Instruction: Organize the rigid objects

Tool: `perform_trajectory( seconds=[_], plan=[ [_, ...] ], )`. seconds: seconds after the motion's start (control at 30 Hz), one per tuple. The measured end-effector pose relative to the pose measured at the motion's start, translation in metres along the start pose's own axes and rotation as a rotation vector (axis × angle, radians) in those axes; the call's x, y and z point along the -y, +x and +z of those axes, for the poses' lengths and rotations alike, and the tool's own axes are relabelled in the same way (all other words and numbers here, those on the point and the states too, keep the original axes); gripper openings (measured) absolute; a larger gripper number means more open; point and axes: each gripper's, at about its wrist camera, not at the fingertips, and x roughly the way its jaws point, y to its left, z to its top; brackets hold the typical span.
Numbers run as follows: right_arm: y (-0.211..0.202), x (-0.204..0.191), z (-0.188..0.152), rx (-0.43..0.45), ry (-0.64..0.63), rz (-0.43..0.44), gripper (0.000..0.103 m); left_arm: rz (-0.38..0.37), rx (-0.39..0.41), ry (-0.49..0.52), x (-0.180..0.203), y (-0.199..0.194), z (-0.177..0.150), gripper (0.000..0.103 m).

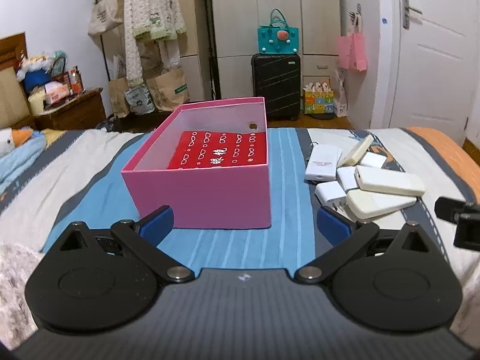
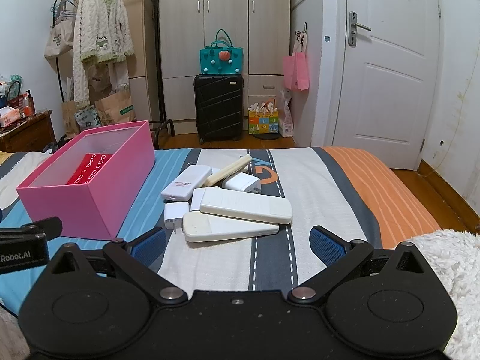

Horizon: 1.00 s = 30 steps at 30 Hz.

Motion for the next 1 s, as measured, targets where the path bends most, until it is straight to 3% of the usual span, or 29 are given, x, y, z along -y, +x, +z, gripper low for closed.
perform_trajectory(
  seconds=[0.33,0.7,1.0],
  plan=[
    [0.001,0.000,0.000,-0.006,-0.007,0.000,0.103,0.014,0.046,-0.090,-0.011,-0.004,-0.001,0.103],
    [0.001,-0.001,0.001,-0.011,-0.013,-0.001,0.103,0.008,0.035,-0.062,-0.009,-0.003,0.002,0.103],
    [0.002,0.000,0.001,-0.014,-0.017,-0.003,0.103,-0.012,-0.023,-0.089,-0.011,0.001,0.002,0.103]
  ],
)
